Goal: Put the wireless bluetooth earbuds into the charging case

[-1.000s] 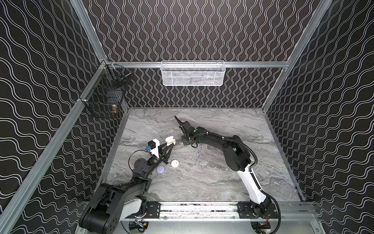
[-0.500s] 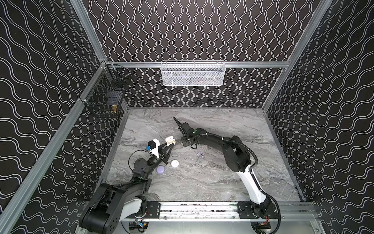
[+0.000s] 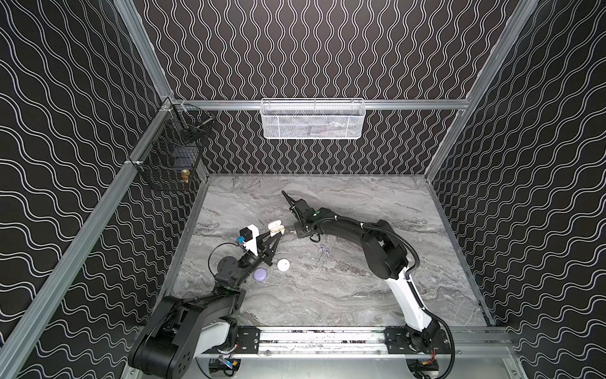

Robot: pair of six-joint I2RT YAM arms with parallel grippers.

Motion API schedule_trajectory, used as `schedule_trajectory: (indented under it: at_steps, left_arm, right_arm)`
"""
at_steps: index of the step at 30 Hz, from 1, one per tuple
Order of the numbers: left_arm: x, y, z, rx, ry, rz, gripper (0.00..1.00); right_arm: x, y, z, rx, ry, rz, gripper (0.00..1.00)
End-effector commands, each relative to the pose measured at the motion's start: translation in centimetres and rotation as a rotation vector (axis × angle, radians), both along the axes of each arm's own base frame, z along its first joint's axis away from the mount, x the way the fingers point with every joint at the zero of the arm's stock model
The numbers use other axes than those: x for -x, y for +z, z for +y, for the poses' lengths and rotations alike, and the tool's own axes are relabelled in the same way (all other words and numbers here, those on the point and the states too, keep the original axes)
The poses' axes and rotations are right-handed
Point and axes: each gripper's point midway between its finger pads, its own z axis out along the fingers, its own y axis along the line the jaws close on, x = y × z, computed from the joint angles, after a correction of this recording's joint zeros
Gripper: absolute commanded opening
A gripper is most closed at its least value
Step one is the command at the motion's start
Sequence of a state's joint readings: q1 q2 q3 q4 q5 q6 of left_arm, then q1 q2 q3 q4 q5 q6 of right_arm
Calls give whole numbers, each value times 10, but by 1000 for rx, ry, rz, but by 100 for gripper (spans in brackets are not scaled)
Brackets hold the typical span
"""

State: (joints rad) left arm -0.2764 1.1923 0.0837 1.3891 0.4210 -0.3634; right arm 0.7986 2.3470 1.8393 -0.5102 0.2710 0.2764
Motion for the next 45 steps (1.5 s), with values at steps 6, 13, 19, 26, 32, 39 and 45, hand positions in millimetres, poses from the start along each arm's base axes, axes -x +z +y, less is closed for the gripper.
schedule_trajectory:
  at_steps: [6,13,19,26,32,39,45]
  left_arm:
    - [2,8,-1,9,-7,-42,0]
    - [6,12,-2,17,-27,-67,0]
    - [14,20,-12,9,-100,-111,0]
    - [43,39,-35,-39,-225,-245,0]
    - [72,50,-57,-71,-354,-345,0]
    - [90,57,-62,-79,-400,-410,0]
    - [99,62,-68,-76,-442,-434,0]
  right_arm:
    - [6,10,-8,-14,-34,6,18]
    - [12,92,-21,-150,-93,-143,18]
    - [57,197,-42,-371,-100,-373,18]
    - [137,277,-35,-680,33,-523,18]
    - [204,314,-22,-929,195,-565,17]
    - [242,325,-23,-1059,271,-626,17]
    - [254,327,-18,-1087,342,-683,18]
